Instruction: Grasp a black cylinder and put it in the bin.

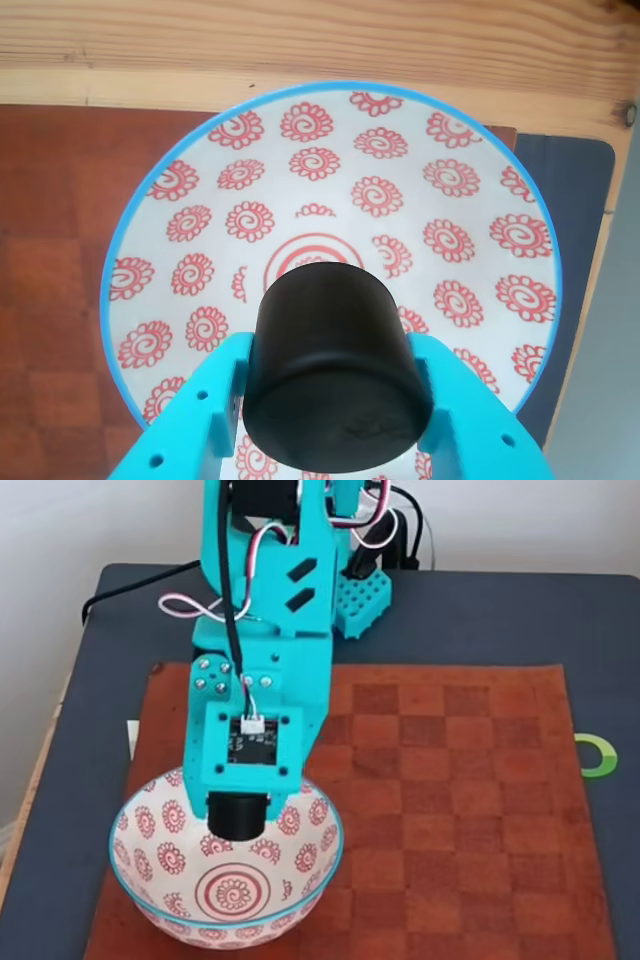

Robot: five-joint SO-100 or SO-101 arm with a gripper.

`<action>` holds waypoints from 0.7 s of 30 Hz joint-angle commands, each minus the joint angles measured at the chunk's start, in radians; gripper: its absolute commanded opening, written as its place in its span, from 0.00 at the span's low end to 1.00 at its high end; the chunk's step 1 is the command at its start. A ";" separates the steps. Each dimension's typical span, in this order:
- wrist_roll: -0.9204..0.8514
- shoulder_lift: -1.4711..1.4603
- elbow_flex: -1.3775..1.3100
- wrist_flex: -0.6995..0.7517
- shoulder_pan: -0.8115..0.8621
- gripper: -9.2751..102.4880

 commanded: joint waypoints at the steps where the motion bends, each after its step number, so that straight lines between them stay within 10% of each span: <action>1: -0.005 0.006 -0.044 0.003 0.002 0.29; 12: -0.002 0.012 -0.043 0.055 0.002 0.33; 21: -0.002 0.021 -0.044 0.086 -0.020 0.17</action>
